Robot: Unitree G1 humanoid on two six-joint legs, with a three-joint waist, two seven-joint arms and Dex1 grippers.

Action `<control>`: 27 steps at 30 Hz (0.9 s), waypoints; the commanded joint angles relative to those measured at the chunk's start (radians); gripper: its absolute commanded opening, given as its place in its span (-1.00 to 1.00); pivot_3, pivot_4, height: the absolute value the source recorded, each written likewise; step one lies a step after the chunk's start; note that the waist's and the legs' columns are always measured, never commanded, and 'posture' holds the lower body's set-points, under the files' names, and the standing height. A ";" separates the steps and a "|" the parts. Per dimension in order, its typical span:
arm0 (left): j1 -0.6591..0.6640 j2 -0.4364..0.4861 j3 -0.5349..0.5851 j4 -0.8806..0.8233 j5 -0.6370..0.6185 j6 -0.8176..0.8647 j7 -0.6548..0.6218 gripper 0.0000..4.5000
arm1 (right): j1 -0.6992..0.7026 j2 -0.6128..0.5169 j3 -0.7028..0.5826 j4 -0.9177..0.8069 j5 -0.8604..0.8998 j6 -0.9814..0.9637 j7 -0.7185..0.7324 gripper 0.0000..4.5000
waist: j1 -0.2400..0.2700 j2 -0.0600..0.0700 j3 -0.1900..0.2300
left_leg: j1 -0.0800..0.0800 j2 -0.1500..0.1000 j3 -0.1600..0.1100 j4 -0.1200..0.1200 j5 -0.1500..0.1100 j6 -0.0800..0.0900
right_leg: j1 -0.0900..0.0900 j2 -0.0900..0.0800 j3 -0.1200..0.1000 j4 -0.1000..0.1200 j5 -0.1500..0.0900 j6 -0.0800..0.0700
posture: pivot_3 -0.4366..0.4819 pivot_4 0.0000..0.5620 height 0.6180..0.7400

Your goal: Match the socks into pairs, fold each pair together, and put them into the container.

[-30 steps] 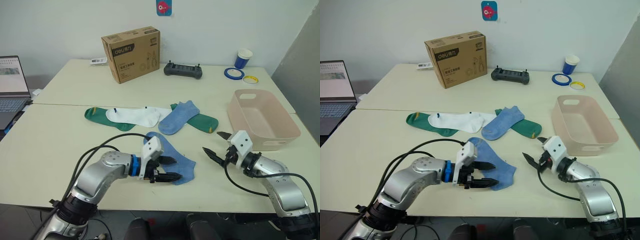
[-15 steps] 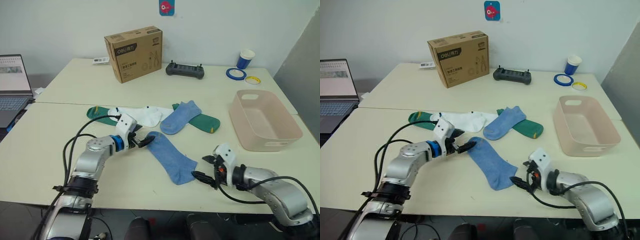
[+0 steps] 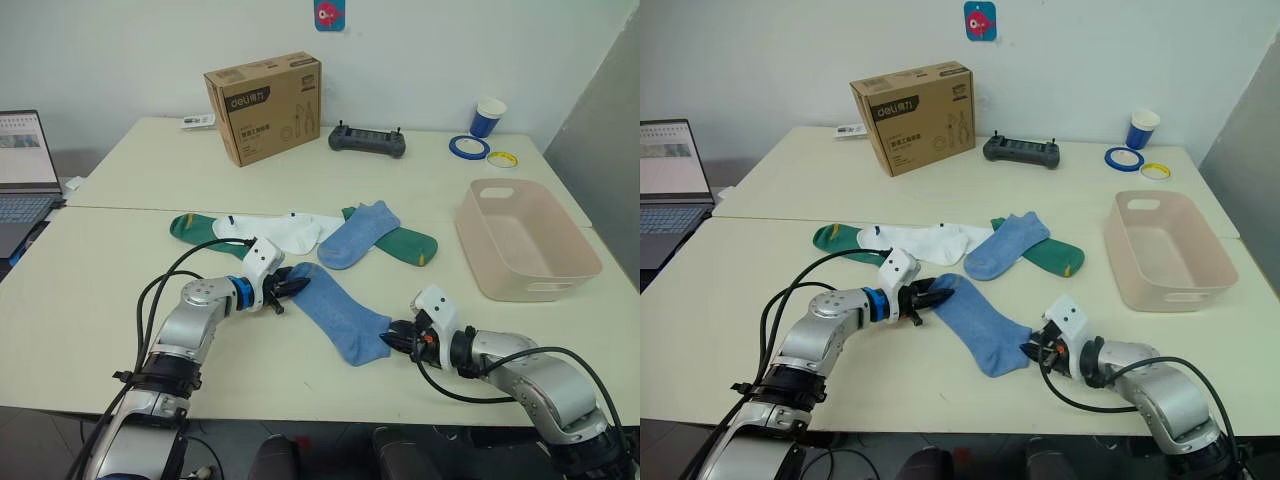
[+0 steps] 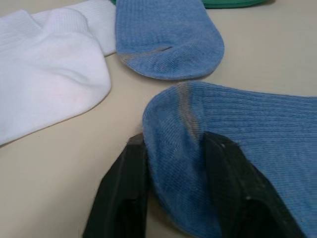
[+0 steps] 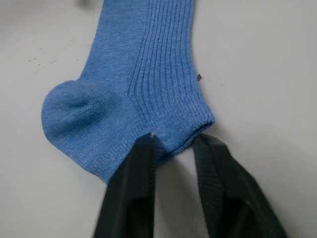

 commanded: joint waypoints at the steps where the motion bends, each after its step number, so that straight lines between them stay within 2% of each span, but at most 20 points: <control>1: 0.019 0.015 0.019 -0.052 -0.001 0.010 0.007 -0.90 | -0.018 0.003 0.002 -0.008 0.013 -0.011 0.018 -0.99 | 0.000 0.000 0.000 | 0.000 0.000 0.000 0.000 0.000 0.000 | 0.000 0.000 0.000 0.000 0.000 0.000 | -0.05 -0.47 1.00; 2: 0.026 0.017 0.022 -0.062 -0.003 0.014 0.009 -0.99 | -0.020 0.003 0.003 -0.003 0.013 -0.013 0.020 -1.00 | -0.001 0.000 0.000 | 0.000 0.000 0.000 0.000 0.000 0.000 | 0.000 0.000 0.000 0.000 0.000 0.000 | -0.05 -0.47 1.00; 5: 0.083 0.029 0.040 -0.152 -0.027 0.077 0.020 -0.99 | -0.031 -0.011 -0.006 0.019 0.018 -0.024 0.045 -1.00 | -0.003 0.000 0.000 | 0.000 0.000 0.000 0.000 0.000 0.000 | 0.000 0.000 0.000 0.000 0.000 0.000 | -0.05 -0.47 1.00; 10: 0.247 0.046 0.090 -0.412 -0.110 0.269 0.073 -0.99 | -0.099 -0.052 -0.058 0.076 0.061 -0.017 0.116 -1.00 | -0.007 0.000 0.000 | 0.000 0.000 0.000 -0.001 0.000 0.000 | 0.000 0.000 0.001 0.000 0.000 0.000 | -0.05 -0.47 1.00; 14: 0.340 0.020 0.143 -0.585 -0.177 0.395 0.162 -0.99 | -0.146 -0.094 -0.058 0.143 0.061 -0.041 0.180 -1.00 | -0.005 0.000 0.000 | 0.000 0.000 0.000 0.000 0.000 0.000 | 0.000 -0.001 0.000 0.000 0.000 0.000 | -0.05 -0.47 1.00; 19: 0.486 -0.077 0.220 -0.831 -0.267 0.540 0.326 -0.99 | -0.237 -0.163 -0.011 0.263 0.042 -0.090 0.317 -1.00 | -0.003 0.000 0.001 | 0.000 -0.001 0.001 0.000 0.000 0.000 | 0.000 -0.003 0.001 -0.001 0.000 0.000 | -0.05 -0.47 1.00; 23: 0.550 -0.092 0.184 -0.850 -0.216 0.474 0.378 -0.99 | -0.270 -0.173 0.037 0.319 0.028 -0.113 0.389 -1.00 | -0.003 0.000 0.001 | 0.001 -0.001 0.000 0.000 0.000 0.000 | 0.001 -0.002 0.000 -0.001 0.000 0.000 | -0.05 -0.47 1.00; 26: 0.556 -0.121 0.171 -0.815 -0.175 0.389 0.420 -0.99 | -0.282 -0.155 0.051 0.345 0.004 -0.124 0.382 -1.00 | -0.003 0.000 0.001 | 0.002 -0.001 0.000 0.000 0.000 0.000 | 0.001 -0.002 0.000 0.000 0.000 0.000 | -0.05 -0.47 1.00; 27: 0.558 -0.131 0.173 -0.807 -0.169 0.365 0.429 -0.89 | -0.284 -0.153 0.054 0.349 0.000 -0.126 0.385 -1.00 | -0.002 0.000 0.001 | 0.002 -0.001 0.001 0.000 0.000 0.000 | 0.001 -0.002 0.001 -0.001 0.000 0.000 | -0.05 -0.47 1.00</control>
